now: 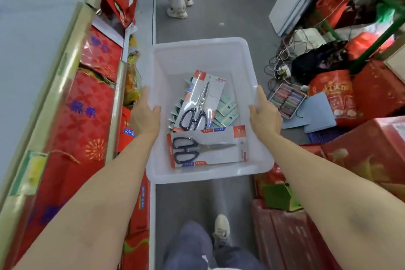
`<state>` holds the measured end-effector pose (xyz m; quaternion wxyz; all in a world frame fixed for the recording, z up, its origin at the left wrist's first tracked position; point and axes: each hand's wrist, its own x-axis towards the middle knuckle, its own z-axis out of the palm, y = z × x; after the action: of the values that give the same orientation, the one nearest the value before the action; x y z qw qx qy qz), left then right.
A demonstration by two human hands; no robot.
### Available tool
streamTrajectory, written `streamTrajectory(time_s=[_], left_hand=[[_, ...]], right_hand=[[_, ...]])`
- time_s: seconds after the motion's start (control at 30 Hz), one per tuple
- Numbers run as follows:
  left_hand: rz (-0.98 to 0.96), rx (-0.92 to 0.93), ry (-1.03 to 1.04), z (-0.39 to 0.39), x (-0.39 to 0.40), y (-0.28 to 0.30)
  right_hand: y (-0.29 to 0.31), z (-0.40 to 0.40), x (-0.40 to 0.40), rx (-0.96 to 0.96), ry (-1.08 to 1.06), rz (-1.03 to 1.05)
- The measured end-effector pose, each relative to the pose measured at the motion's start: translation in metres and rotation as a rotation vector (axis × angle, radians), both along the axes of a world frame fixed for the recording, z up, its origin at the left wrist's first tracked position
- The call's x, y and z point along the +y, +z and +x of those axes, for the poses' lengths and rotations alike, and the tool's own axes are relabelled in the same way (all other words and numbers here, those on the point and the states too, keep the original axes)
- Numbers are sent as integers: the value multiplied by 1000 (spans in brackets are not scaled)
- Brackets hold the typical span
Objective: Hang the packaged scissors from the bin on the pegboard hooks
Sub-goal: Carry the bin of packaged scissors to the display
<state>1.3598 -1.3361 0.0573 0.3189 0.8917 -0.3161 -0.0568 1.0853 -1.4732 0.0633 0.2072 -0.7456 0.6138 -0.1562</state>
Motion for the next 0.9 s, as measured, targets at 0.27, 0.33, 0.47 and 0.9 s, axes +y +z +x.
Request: streamTrajectory(time_s=[0.27,0.33,0.47,0.9], left_hand=[[-23,48,6,86,-126,-20],[3,57,20,108,-155,-25],[66,32,1,155,-205,-41],[119,85,-29,245,-363,-124]], right_hand=[[-19,89,-122,48,-8,-17],[-27,112,-149,60,-22,-11],[-41,156,-197,68,-23,13],[-120,244,-343,54,-86,139]])
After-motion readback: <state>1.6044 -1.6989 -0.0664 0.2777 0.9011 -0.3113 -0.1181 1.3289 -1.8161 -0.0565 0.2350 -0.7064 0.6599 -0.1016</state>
